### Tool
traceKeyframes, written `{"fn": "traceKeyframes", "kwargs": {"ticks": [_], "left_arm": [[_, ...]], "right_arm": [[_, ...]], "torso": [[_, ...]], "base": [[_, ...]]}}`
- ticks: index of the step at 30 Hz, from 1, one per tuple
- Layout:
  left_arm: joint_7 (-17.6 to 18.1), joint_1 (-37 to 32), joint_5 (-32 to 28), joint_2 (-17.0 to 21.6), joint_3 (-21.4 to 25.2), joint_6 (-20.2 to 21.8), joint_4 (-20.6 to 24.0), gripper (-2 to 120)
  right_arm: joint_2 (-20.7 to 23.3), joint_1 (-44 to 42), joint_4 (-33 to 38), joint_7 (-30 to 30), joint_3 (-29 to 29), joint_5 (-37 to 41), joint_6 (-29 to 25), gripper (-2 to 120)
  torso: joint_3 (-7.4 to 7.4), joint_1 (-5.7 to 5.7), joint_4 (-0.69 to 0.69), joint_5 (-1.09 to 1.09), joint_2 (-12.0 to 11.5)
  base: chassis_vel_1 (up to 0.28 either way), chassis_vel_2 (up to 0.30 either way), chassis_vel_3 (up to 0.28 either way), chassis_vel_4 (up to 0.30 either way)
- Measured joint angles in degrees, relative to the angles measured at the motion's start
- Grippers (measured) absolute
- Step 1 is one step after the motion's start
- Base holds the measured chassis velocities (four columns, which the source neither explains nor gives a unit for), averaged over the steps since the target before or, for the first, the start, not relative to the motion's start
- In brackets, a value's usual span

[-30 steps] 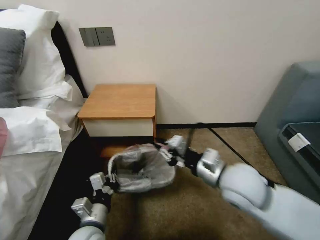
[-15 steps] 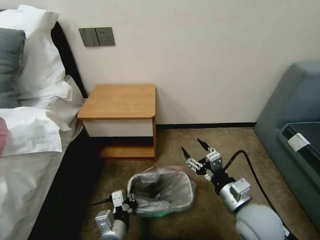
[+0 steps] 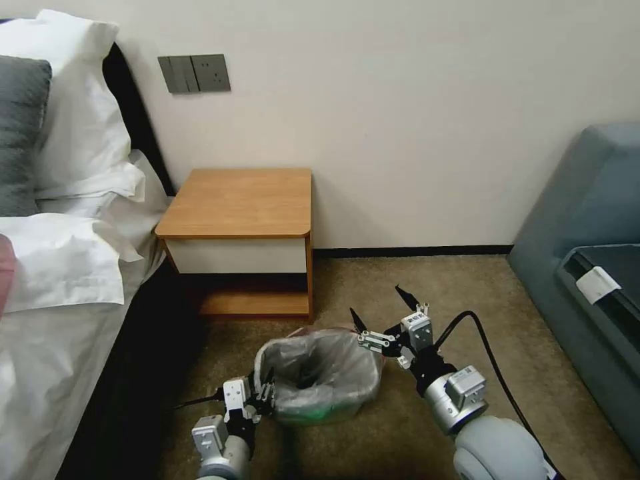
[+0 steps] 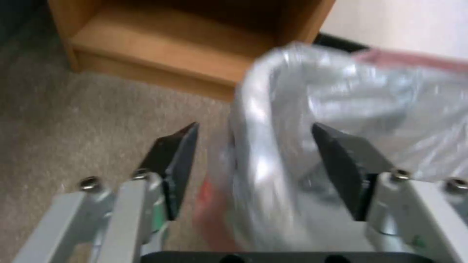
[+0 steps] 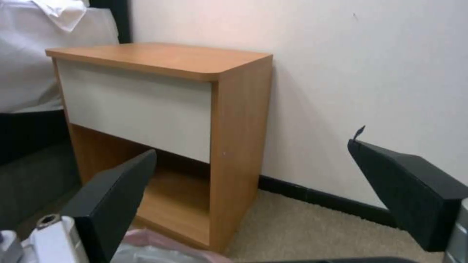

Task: Pick up the garbage bag from the table and place it over the trash can.

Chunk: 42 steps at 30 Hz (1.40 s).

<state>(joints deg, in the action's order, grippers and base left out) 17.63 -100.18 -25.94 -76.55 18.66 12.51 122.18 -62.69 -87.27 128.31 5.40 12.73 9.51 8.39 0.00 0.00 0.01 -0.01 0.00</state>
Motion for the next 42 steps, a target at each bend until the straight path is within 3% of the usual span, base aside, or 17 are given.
{"fn": "traceKeyframes", "kwargs": {"ticks": [7, 9, 10, 12, 13, 15, 16, 17, 18, 21, 24, 42], "left_arm": [[-2.99, -1.43, 2.61, -0.26, 5.09, -6.3, 2.66, 89], [-8.19, -2.84, 6.53, -0.38, 9.68, -13.49, 2.87, 97], [-8.19, -2.84, 6.53, -0.38, 9.68, -13.49, 2.87, 97], [-14.13, -5.35, 8.67, -0.64, 11.81, -21.81, 2.26, 99], [-14.13, -5.35, 8.67, -0.64, 11.81, -21.81, 2.26, 99], [-17.14, -7.98, 7.99, -1.13, 14.14, -26.97, 2.7, 100], [-17.14, -7.98, 7.99, -1.13, 14.14, -26.97, 2.7, 100], [-18.55, -11.44, 5.86, -1.73, 18.08, -30.0, 3.53, 100], [-18.55, -11.44, 5.86, -1.73, 18.08, -30.0, 3.53, 100], [-18.34, -17.05, 4.51, -2.94, 20.23, -33.11, 4.33, 100], [-17.9, -18.29, 4.64, -3.22, 20.39, -33.66, 4.64, 100], [-17.41, -18.16, 4.7, -3.24, 20.12, -33.3, 4.66, 100]], "right_arm": [[-2.55, -4.97, -1.23, -1.36, 4.47, 0.61, -4.17, 100], [-4.69, -8.55, -2.8, -2.93, 8.01, 0.42, -8.4, 100], [-4.69, -8.55, -2.8, -2.93, 8.01, 0.42, -8.4, 100], [-7.81, -13.0, -4.17, -4.27, 11.4, 0.35, -12.97, 100], [-7.81, -13.0, -4.17, -4.27, 11.4, 0.35, -12.97, 100], [-11.56, -16.4, -5.1, -5.86, 13.81, 0.51, -17.68, 100], [-11.78, -16.56, -5.14, -5.93, 13.94, 0.5, -17.92, 100], [-16.6, -19.39, -5.72, -7.58, 16.18, 0.28, -21.94, 100], [-16.6, -19.39, -5.72, -7.58, 16.18, 0.28, -21.94, 100], [-22.23, -22.33, -5.45, -8.19, 17.55, -0.91, -25.36, 100], [-23.25, -23.0, -5.09, -8.19, 17.81, -1.49, -25.73, 100], [-22.97, -22.72, -4.89, -8.11, 17.56, -1.59, -25.3, 100]], "torso": [[0.0, 0.0, -0.01, -0.01, 0.0], [0.0, 0.0, 0.0, 0.02, 0.0], [0.0, 0.0, 0.0, 0.02, 0.0], [0.0, 0.0, -0.01, -0.02, 0.0], [0.0, 0.0, -0.01, -0.02, 0.0], [0.0, 0.0, -0.01, -0.02, 0.0], [0.0, 0.0, -0.01, -0.02, 0.0], [-0.01, 0.0, -0.03, 0.01, 0.0], [-0.01, 0.0, -0.03, 0.01, 0.0], [-0.01, 0.0, 0.0, 0.0, 0.0], [-0.01, 0.0, 0.0, -0.01, 0.0], [0.0, 0.0, -0.01, 0.0, 0.0]], "base": [[0.0, 0.0, 0.0, 0.0], [0.0, 0.0, 0.0, 0.0], [0.0, 0.0, 0.0, 0.0], [0.0, 0.0, 0.0, 0.0], [0.0, 0.0, 0.0, 0.0], [0.0, 0.0, 0.0, 0.0], [0.0, 0.0, 0.0, 0.0], [0.0, 0.0, 0.0, 0.0], [0.0, 0.0, 0.0, 0.0], [0.0, 0.0, 0.0, 0.0], [0.0, 0.0, 0.0, 0.0], [0.0, 0.0, 0.0, 0.0]]}}
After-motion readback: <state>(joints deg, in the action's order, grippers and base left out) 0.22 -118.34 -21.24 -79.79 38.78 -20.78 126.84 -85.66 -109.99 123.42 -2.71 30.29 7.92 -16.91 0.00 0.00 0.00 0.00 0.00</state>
